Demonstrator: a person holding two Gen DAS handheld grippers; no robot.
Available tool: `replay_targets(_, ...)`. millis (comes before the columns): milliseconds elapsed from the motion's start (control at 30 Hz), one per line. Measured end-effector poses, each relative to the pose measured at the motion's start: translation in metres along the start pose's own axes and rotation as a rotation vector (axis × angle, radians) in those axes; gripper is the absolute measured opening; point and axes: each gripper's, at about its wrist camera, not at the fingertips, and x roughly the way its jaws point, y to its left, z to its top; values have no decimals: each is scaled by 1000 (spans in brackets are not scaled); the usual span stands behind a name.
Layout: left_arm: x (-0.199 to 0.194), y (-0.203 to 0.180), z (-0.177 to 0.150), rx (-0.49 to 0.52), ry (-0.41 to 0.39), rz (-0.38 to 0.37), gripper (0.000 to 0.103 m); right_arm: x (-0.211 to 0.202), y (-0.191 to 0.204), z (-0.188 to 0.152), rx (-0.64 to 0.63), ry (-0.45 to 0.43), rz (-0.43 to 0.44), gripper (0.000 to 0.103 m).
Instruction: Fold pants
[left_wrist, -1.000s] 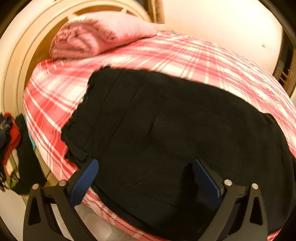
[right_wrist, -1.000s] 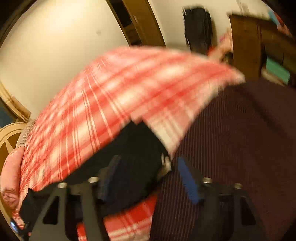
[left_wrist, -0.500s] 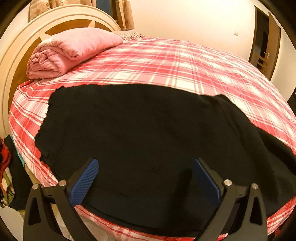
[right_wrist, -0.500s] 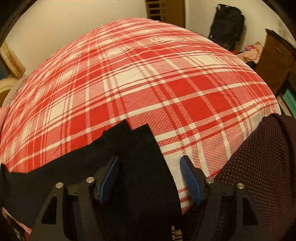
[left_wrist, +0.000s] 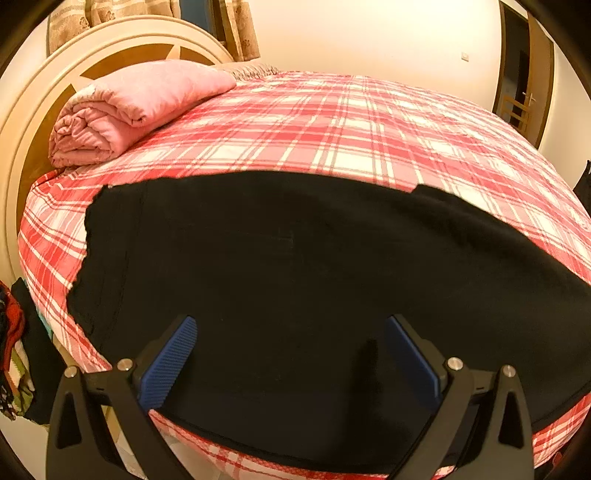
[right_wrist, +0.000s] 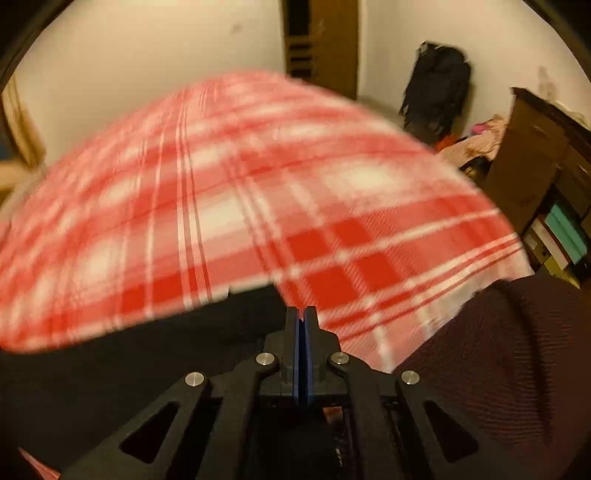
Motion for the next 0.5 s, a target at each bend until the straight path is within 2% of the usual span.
replay_targets(67, 2, -1, -1, 5, 10, 5, 103, 11, 0, -2, 6, 57, 29, 5)
replay_targets(200, -2, -2, 1, 15, -7, 7, 103, -17, -18, 0, 89, -31, 114, 6)
replay_targets(267, -4, -3, 1, 26, -15, 10, 103, -40, -30, 0, 156, -99, 98, 8)
replay_targets(333, -2, -1, 0, 28, -19, 11, 103, -61, -44, -10, 220, -153, 115, 17)
replay_targets(400, 1, 1, -1, 20, -14, 4, 103, -75, -55, -24, 294, -191, 154, 59)
replay_targets(433, 2, 3, 0, 14, -10, 3, 103, -81, -60, -33, 341, -212, 179, 65)
replay_targets(500, 4, 5, 1, -2, -5, 2, 103, -88, -63, -47, 393, -224, 227, 66)
